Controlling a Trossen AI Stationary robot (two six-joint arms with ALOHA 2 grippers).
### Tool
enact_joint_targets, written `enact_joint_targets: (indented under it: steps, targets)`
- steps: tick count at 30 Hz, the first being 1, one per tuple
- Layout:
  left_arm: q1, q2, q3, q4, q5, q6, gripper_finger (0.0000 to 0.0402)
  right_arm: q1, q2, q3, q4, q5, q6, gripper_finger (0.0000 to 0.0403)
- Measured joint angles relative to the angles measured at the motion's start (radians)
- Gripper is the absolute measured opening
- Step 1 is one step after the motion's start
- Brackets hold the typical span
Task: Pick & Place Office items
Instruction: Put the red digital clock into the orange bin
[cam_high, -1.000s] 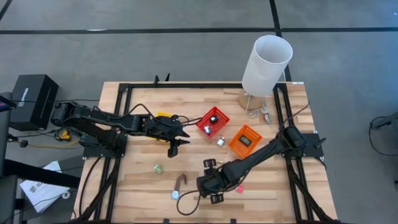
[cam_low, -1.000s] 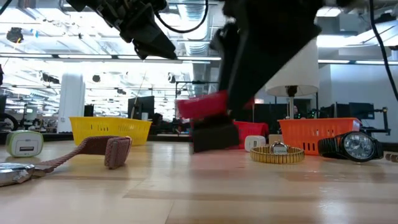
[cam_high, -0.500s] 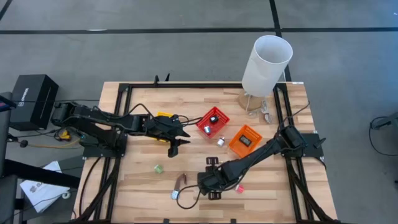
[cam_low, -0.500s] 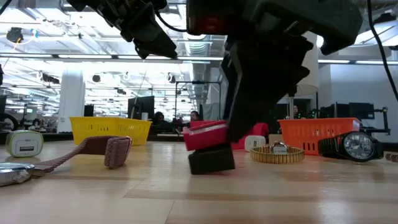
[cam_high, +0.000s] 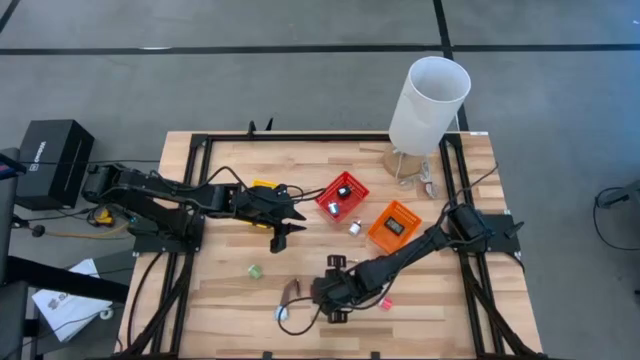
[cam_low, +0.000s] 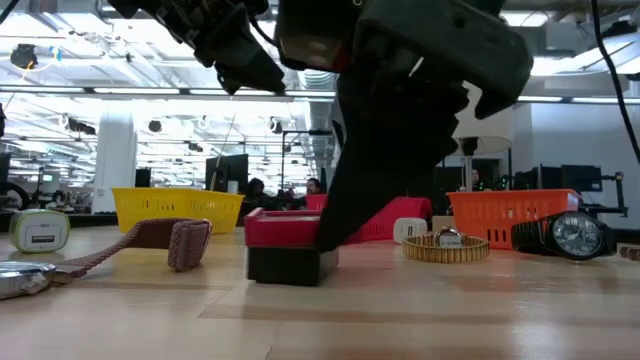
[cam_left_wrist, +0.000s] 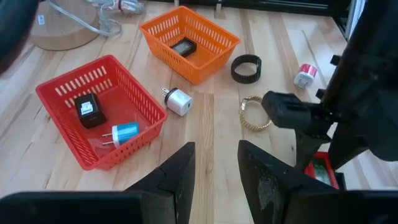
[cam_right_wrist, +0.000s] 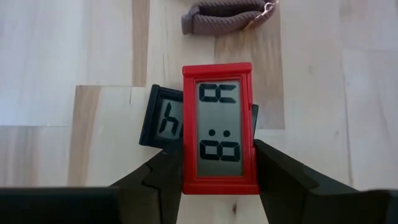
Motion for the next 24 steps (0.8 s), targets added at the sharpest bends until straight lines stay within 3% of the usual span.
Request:
enact_joint_targets:
  steps: [4, 14, 18, 24]
  targets:
    - [0.0, 0.0, 0.0, 0.004, 0.0, 0.0, 0.0115, -0.005, 0.001, 0.0, 0.015, -0.024, 0.0, 0.017]
    - [0.0, 0.0, 0.0, 0.013, 0.0, 0.0, 0.0115, -0.016, 0.008, -0.005, -0.005, -0.023, -0.003, 0.0233]
    - [0.0, 0.0, 0.0, 0.016, 0.0, 0.0, 0.0115, -0.017, 0.008, -0.004, 0.003, -0.019, -0.002, 0.023]
    - [0.0, 0.0, 0.0, 0.018, 0.0, 0.0, 0.0115, -0.016, 0.008, -0.004, -0.017, -0.022, 0.0, 0.0194]
